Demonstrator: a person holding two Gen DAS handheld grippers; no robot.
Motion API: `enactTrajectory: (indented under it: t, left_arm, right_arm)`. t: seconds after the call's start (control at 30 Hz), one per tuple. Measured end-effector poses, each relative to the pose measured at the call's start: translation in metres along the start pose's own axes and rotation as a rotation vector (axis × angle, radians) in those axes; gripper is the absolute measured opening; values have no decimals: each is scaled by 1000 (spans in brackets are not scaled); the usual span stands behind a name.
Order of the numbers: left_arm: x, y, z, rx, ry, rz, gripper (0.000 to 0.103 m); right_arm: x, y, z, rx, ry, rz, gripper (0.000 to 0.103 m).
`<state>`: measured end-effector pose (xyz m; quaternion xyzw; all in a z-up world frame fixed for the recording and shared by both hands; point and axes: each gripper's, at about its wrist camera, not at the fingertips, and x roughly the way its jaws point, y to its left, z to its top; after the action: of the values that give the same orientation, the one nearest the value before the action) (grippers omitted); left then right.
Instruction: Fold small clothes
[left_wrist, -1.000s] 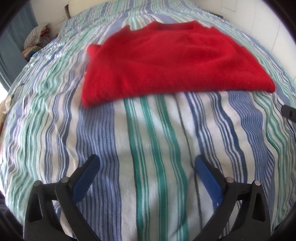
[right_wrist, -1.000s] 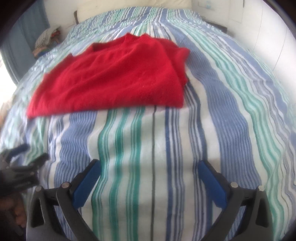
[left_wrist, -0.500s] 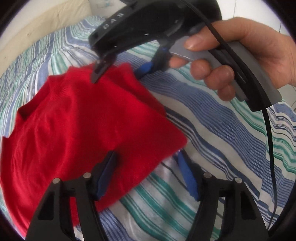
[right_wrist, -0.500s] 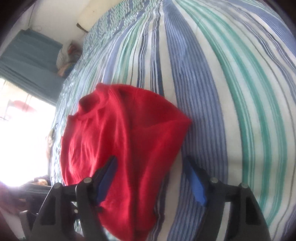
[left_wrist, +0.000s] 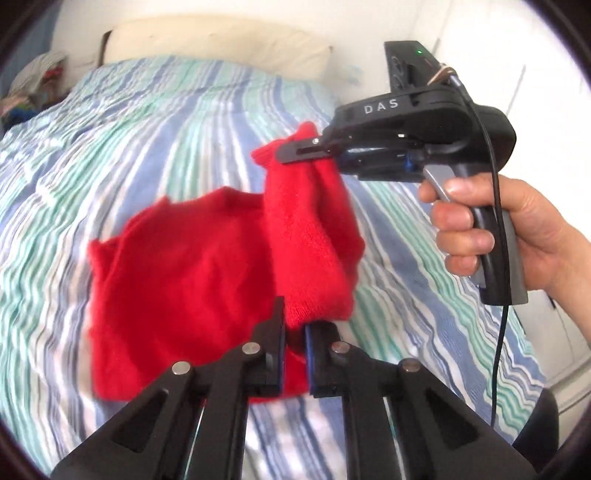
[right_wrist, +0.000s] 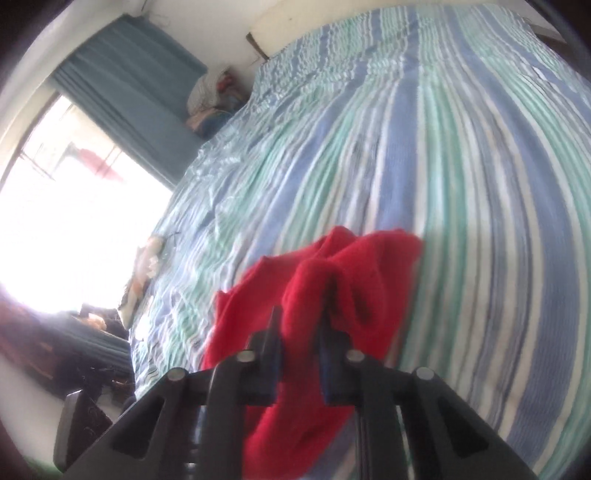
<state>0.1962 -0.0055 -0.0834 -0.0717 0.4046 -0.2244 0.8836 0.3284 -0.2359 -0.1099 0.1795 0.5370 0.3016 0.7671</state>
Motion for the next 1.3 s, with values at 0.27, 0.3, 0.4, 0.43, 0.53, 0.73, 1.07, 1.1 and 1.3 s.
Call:
enactTrajectory:
  t: [0.27, 0.3, 0.4, 0.43, 0.53, 0.73, 1.07, 1.1, 1.3]
  left_arm:
    - [1, 111, -26, -196, 104, 197, 39]
    - [-4, 114, -27, -214, 91, 184, 51]
    - [-34, 115, -28, -240, 21, 151, 83]
    - [-33, 115, -16, -240, 5, 135, 86]
    - [-16, 108, 6, -218, 19, 112, 89]
    - [60, 124, -10, -249, 247, 259, 50]
    - [15, 130, 6, -204, 192, 234, 84]
    - [13, 128, 15, -216, 168, 197, 90]
    - [79, 127, 41, -194, 240, 237, 93]
  right_arm:
    - [134, 89, 4, -6, 75, 116, 48]
    - [136, 92, 1, 9, 63, 138, 49]
    - [110, 91, -5, 1, -19, 164, 49]
    - [96, 87, -6, -3, -52, 139, 49]
    - [53, 71, -18, -72, -114, -69, 49]
    - [55, 80, -82, -243, -9, -80, 45]
    - [90, 63, -147, -148, 87, -96, 37]
    - [78, 64, -140, -154, 51, -109, 37]
    - [66, 69, -87, -167, -76, -134, 38]
